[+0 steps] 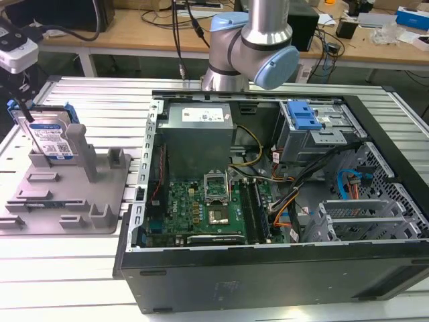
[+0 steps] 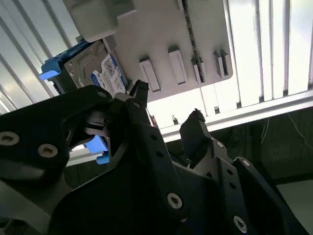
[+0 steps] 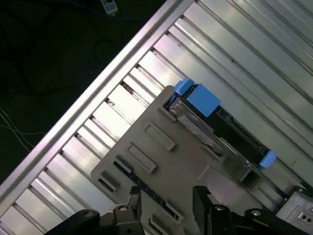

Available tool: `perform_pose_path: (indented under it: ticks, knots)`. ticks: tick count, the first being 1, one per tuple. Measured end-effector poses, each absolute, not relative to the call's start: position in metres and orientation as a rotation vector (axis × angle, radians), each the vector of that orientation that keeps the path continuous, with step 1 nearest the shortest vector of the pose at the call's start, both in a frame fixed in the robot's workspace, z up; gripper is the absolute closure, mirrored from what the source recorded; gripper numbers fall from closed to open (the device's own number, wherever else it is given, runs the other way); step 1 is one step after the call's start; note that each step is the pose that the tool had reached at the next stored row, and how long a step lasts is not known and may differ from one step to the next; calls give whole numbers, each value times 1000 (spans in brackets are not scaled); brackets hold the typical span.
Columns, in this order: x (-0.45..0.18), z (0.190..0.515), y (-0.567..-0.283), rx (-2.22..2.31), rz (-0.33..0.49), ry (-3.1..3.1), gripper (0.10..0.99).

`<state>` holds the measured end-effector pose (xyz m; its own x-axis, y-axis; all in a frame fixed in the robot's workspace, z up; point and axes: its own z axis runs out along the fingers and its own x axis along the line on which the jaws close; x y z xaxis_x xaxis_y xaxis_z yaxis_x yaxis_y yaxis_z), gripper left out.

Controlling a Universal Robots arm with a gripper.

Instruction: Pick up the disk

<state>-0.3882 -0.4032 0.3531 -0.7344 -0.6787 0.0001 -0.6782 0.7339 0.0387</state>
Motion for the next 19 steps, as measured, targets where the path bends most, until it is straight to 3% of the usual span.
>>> perform_pose_path:
  ticks: [1, 19]
  knots:
    - [-388, 353, -403, 1167, -56, -2900, 545]
    - [-388, 353, -403, 1628, -51, -2663, 545]
